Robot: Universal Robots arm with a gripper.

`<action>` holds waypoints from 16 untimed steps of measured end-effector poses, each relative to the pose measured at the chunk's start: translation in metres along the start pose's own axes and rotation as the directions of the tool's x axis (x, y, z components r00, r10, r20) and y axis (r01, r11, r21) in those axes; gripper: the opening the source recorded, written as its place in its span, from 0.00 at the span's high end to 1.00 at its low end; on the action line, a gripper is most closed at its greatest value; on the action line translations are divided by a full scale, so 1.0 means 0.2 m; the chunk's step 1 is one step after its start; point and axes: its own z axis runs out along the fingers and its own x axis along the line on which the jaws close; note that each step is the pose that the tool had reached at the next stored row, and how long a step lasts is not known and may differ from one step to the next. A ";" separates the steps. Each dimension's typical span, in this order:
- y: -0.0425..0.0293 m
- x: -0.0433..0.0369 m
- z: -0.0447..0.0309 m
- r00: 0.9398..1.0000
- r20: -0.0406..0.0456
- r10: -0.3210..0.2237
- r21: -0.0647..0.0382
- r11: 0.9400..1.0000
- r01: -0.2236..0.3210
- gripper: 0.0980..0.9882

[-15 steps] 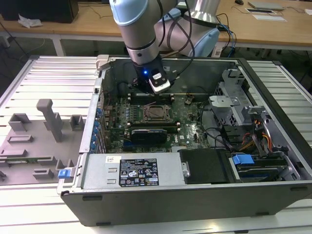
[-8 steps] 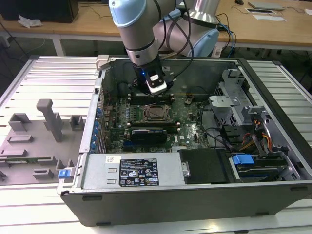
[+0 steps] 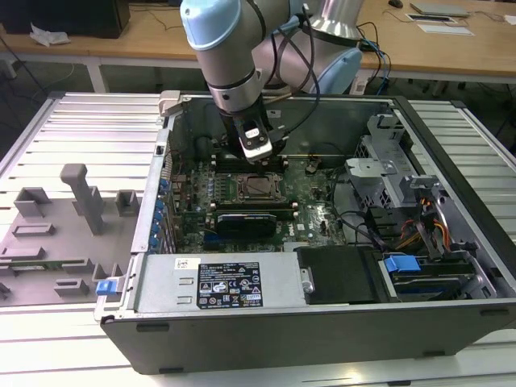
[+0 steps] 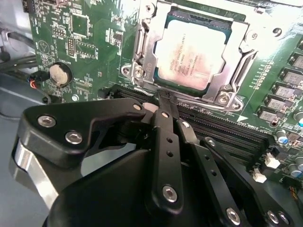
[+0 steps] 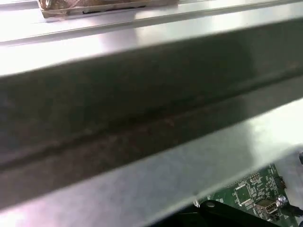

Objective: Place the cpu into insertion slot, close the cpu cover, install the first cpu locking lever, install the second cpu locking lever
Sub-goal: 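Install the first cpu locking lever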

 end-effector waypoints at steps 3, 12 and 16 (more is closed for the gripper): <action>-0.001 0.001 0.005 1.000 0.003 0.011 0.005 1.000 -0.011 0.99; -0.001 -0.001 0.011 1.000 0.003 0.012 0.003 1.000 -0.012 0.99; 0.003 -0.006 -0.007 1.000 0.003 0.012 0.003 1.000 -0.012 0.99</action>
